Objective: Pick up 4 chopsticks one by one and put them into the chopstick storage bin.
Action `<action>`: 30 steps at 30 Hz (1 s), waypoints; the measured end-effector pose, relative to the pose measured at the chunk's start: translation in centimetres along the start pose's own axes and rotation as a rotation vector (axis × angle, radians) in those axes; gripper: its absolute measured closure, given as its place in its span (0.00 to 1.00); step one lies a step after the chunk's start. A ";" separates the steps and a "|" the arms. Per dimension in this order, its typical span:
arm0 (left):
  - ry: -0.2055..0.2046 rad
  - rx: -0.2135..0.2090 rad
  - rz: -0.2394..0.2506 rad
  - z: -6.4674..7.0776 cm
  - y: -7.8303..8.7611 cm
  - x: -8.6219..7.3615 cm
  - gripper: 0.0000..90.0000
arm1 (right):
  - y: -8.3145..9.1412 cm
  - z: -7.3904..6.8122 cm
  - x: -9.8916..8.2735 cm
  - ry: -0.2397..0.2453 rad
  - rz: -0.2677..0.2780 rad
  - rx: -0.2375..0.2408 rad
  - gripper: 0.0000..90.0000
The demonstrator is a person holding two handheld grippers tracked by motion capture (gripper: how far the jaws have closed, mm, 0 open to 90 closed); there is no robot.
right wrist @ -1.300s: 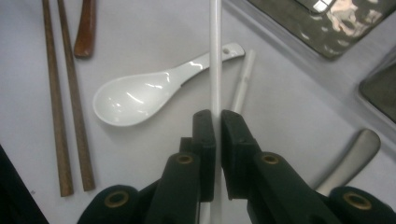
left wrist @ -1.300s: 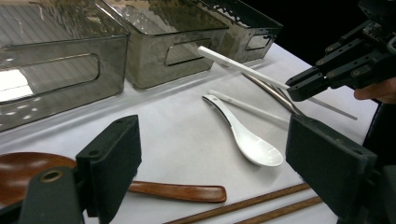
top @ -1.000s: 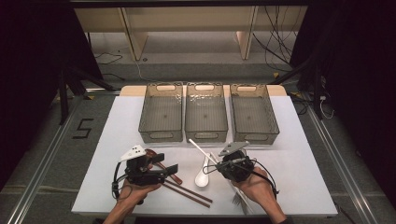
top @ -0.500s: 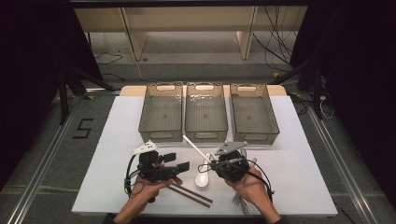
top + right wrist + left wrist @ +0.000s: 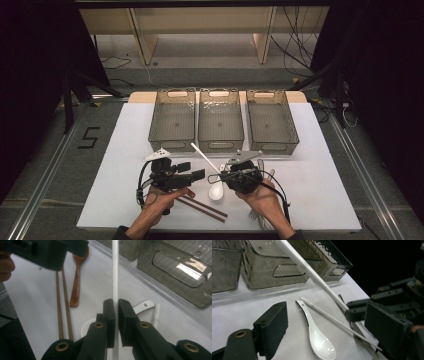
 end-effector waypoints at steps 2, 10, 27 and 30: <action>0.026 0.003 0.003 -0.1 -0.2 0.2 0.21 | -0.1 -0.2 0.0 0.002 0.002 0.001 0.95; 0.135 -0.011 -0.001 0.1 -1.2 0.3 0.26 | -0.3 -0.7 0.0 0.009 0.014 0.007 0.95; 0.289 -0.055 0.007 0.7 -2.2 0.3 0.52 | -0.4 -1.3 0.6 0.011 0.059 0.012 0.95; 0.302 -0.064 0.007 0.8 -2.4 0.2 0.56 | -0.5 -1.3 0.6 0.015 0.061 0.012 0.95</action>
Point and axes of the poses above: each handheld gripper's, and its own axes: y roughly backward along the jaws, x roughly out of its top, z roughly to its right, the point moved 10 cm from there along -y, roughly forward along the jaws, and after that the axes turned 8 degrees about z, right-handed, at the moved point
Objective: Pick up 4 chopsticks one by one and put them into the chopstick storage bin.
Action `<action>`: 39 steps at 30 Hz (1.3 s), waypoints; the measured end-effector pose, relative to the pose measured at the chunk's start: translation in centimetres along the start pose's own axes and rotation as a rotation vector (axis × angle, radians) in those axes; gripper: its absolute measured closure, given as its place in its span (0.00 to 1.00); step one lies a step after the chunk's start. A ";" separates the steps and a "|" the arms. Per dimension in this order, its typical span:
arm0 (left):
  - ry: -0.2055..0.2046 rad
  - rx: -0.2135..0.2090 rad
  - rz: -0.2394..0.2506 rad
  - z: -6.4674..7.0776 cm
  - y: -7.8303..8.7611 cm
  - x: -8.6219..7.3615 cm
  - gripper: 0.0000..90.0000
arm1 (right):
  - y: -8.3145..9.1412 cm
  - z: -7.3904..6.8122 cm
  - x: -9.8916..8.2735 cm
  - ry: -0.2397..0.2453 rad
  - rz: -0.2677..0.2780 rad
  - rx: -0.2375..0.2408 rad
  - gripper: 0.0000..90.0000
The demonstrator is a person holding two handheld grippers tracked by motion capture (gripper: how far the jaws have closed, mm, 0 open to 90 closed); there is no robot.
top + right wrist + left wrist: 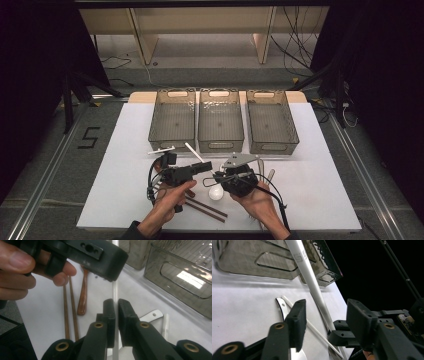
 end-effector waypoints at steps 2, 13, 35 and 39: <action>0.008 -0.003 0.000 0.0 -0.1 0.0 0.59 | 0.0 -0.1 0.0 0.001 0.001 0.002 0.95; 0.049 -0.031 0.004 0.1 -0.3 -0.2 0.71 | -0.1 -0.1 0.1 -0.001 0.014 -0.001 0.95; 0.077 -0.074 0.010 0.4 -0.4 -0.3 0.91 | 0.0 -0.1 0.3 -0.006 0.030 0.002 0.95; 0.082 -0.085 0.007 0.5 -0.3 -0.2 0.93 | 0.0 -0.1 0.3 -0.011 0.039 0.007 0.95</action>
Point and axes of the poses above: each handheld gripper's, and its own axes: y roughly backward along the jaws, x roughly out of its top, z roughly to its right, the point moved 10 cm from there along -y, roughly forward along the jaws, and after that the axes turned 8 degrees about z, right-handed, at the moved point
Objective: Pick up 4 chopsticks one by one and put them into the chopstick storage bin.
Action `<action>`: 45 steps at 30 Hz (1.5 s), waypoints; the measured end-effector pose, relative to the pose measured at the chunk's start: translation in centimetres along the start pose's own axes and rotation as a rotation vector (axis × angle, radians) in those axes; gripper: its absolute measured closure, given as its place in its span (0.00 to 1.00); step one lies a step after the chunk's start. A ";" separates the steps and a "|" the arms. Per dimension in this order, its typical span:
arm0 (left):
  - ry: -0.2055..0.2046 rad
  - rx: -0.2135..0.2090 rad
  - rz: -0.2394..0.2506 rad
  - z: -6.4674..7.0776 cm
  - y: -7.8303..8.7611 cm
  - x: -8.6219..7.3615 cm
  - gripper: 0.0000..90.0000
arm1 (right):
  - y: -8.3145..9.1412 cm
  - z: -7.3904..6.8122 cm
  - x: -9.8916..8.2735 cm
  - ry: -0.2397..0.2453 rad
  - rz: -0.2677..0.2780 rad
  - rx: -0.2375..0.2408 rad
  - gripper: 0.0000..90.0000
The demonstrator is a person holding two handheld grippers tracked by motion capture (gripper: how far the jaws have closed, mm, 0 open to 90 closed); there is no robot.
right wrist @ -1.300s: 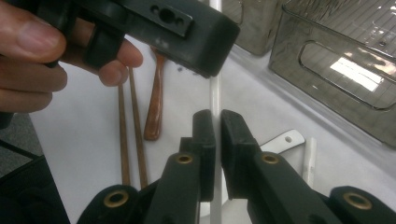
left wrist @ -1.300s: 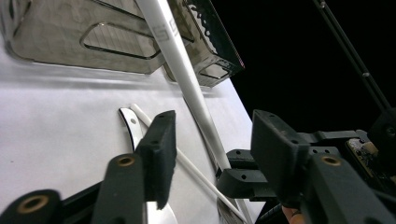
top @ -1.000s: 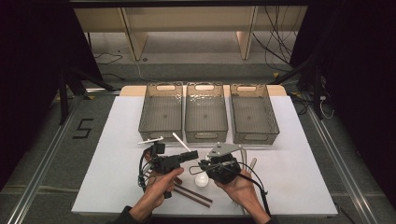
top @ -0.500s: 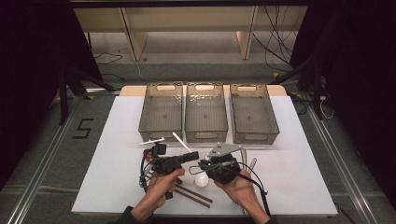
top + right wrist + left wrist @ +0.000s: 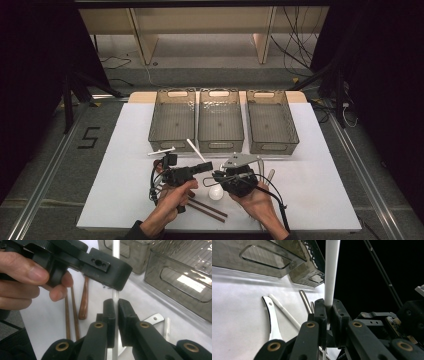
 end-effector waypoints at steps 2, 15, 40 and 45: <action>-0.006 -0.002 -0.002 0.1 0.0 0.1 0.93 | 0.1 0.0 0.1 0.000 0.003 0.002 0.95; -0.124 0.043 0.016 0.2 1.9 3.8 0.93 | 2.1 1.4 0.7 -0.040 0.049 0.019 0.53; -0.271 0.183 0.154 -0.3 6.4 17.4 0.93 | 4.7 4.6 -2.0 -0.109 0.053 -0.069 0.30; -0.278 0.208 0.162 -0.8 6.3 19.1 0.93 | 4.8 4.7 -2.2 -0.118 0.049 -0.067 0.30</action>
Point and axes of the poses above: each handheld gripper's, and its own axes: y roughly backward along the jaws, x roughly out of its top, z roughly to its right, the point moved 10 cm from there along -y, roughly forward along the jaws, and after that the axes turned 8 degrees about z, right-handed, at the moved point
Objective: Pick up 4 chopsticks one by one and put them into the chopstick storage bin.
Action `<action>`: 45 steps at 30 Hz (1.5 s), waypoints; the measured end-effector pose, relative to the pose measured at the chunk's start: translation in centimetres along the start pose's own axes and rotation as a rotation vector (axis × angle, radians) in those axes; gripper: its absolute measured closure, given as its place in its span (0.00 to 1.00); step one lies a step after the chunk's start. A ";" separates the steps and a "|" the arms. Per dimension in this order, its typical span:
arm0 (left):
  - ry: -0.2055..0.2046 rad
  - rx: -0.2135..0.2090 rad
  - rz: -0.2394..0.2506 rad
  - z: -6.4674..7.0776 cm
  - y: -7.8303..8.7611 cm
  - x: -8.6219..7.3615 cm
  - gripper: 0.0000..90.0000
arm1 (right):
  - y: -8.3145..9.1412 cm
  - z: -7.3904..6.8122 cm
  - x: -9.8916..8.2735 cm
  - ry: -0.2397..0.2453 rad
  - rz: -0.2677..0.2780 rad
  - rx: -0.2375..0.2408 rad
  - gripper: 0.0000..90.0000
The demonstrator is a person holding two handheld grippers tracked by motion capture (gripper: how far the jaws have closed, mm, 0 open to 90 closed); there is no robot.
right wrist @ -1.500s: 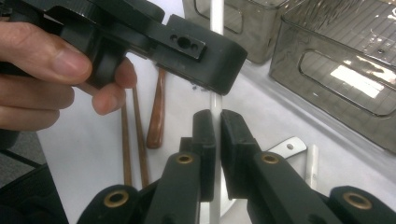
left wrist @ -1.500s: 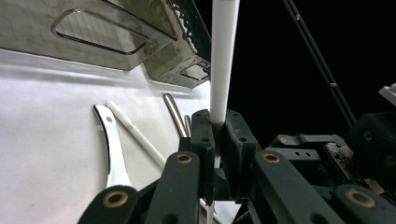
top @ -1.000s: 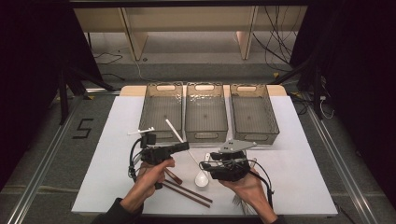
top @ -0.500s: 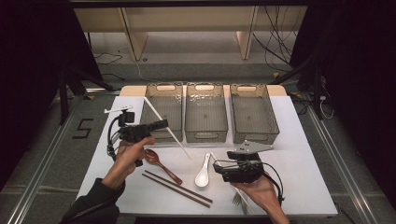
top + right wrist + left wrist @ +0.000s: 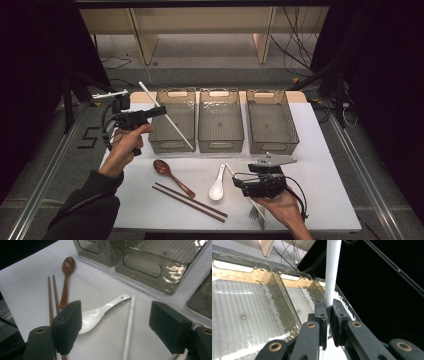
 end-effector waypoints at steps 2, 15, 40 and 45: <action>0.000 0.014 0.007 -0.5 -0.2 0.5 0.93 | 0.0 0.0 0.0 0.001 0.002 0.001 0.30; -0.002 0.122 0.035 -3.8 -2.2 2.8 0.93 | 0.1 0.2 0.0 -0.002 0.013 -0.002 0.29; -0.025 0.215 -0.082 -6.3 -6.0 -0.5 0.92 | 0.1 0.0 -0.2 0.000 0.008 0.005 0.29; -0.014 0.223 -0.101 -6.6 -6.6 -1.1 0.92 | 0.1 0.0 -0.2 0.003 0.005 0.005 0.29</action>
Point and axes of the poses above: each handheld gripper's, and its own axes: y roughly backward along the jaws, x roughly out of its top, z roughly to its right, the point moved 10 cm from there along -y, roughly forward along the jaws, and after that the axes turned 8 degrees about z, right-handed, at the moved point
